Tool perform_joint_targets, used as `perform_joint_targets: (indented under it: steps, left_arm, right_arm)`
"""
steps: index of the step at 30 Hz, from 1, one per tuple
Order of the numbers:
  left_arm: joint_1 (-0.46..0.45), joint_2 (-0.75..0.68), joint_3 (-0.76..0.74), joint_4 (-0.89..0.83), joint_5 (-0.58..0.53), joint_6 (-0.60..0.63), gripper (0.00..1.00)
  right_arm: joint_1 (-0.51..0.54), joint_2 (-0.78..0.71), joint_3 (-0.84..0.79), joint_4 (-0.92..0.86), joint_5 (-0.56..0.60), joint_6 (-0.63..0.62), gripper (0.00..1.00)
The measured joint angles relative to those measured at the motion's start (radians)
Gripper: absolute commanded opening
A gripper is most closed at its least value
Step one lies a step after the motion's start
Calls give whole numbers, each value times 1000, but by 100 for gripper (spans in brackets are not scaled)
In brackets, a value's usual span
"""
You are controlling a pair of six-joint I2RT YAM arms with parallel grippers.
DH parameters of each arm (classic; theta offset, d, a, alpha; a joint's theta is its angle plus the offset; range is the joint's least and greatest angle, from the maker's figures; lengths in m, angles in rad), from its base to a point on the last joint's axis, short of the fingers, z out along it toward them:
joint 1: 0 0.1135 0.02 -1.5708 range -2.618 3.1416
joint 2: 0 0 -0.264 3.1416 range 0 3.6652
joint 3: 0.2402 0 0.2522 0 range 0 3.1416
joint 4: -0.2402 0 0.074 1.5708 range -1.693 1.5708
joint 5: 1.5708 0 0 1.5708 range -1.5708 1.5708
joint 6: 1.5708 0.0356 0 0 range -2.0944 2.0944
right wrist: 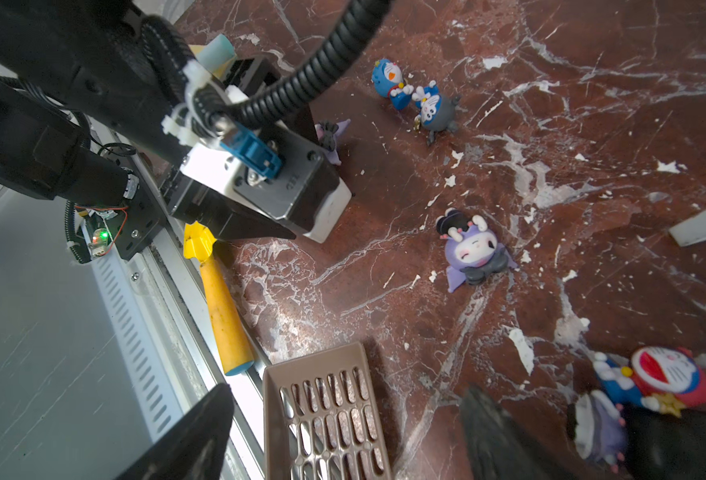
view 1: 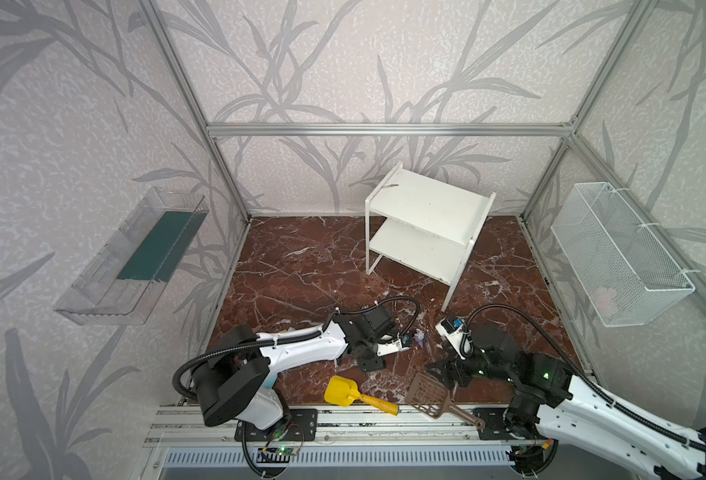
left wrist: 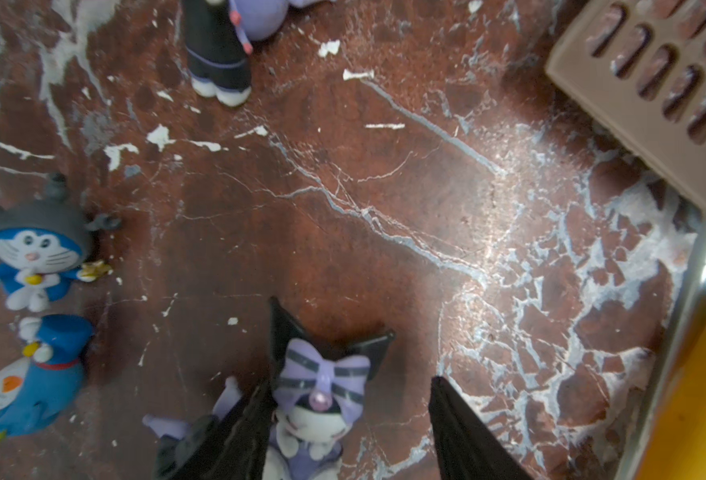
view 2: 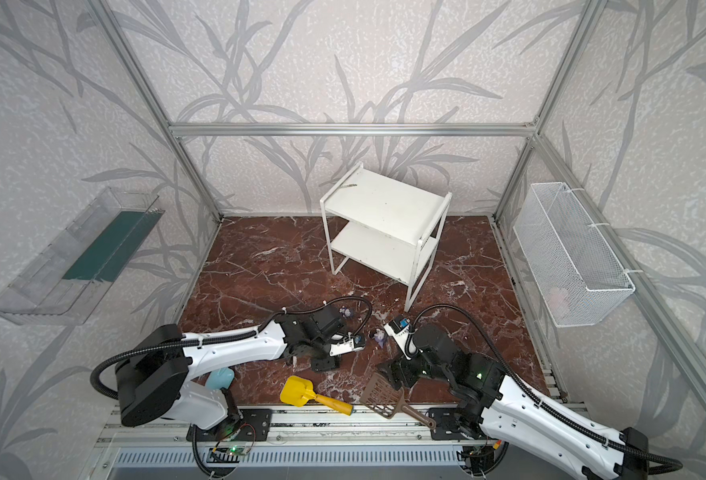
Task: Place and organize the plastic toys onto the shelf
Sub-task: 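Lower the left gripper onto a purple Kuromi figure while the right arm draws back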
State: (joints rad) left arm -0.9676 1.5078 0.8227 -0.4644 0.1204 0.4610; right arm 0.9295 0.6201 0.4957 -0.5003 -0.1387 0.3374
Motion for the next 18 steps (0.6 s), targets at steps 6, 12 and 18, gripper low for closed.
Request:
perform_joint_targets:
  steps: [6,12,18]
  left_arm:
    - [0,22,8,2,0,6,59]
    - [0,34,23,0,-8,17,65]
    - [0,34,28,-8,-20,37,65]
  right_arm:
    - [0,-26,-14,-2,4,12,87]
    - [0,-31,-16,-2,7,14,87]
    - [0,-31,-23,-2,8,14,87]
